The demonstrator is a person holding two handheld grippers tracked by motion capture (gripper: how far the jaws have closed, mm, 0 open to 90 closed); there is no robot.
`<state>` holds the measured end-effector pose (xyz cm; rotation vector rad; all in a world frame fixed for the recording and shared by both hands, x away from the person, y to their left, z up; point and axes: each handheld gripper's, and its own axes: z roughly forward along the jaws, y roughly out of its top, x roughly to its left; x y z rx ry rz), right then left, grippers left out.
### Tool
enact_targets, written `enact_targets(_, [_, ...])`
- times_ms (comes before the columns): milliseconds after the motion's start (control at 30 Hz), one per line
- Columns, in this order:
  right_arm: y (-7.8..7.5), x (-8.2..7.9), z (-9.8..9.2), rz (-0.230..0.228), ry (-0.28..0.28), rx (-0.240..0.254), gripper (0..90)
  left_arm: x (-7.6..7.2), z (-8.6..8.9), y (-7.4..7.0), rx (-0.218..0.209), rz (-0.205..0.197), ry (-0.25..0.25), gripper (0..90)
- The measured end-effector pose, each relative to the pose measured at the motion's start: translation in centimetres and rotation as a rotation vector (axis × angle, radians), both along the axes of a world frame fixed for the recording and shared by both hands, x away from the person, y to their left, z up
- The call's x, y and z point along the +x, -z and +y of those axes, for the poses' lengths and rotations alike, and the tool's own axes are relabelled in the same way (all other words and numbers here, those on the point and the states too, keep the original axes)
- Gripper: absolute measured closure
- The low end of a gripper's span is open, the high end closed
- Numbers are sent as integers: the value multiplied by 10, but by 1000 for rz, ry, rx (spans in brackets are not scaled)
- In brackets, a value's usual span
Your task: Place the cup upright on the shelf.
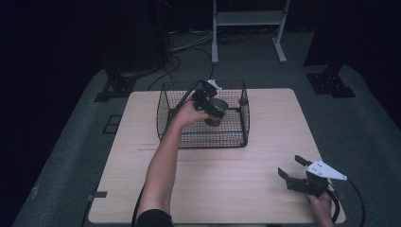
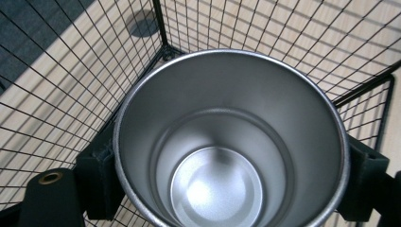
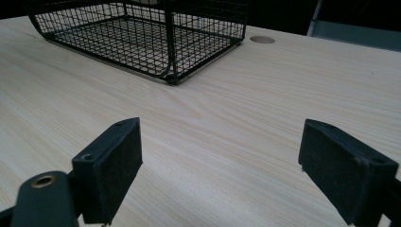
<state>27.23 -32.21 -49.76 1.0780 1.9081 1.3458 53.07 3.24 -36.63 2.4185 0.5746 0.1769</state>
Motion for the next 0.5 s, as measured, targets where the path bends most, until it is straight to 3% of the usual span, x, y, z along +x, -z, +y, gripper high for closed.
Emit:
enact_targets(200, [0,0,0,0,-1,2,135,5,-4,12,12,32,-10,156])
enact_targets(500, [0,0,-1,0,-1,5,135,9,-5,24,38,50,-23,155])
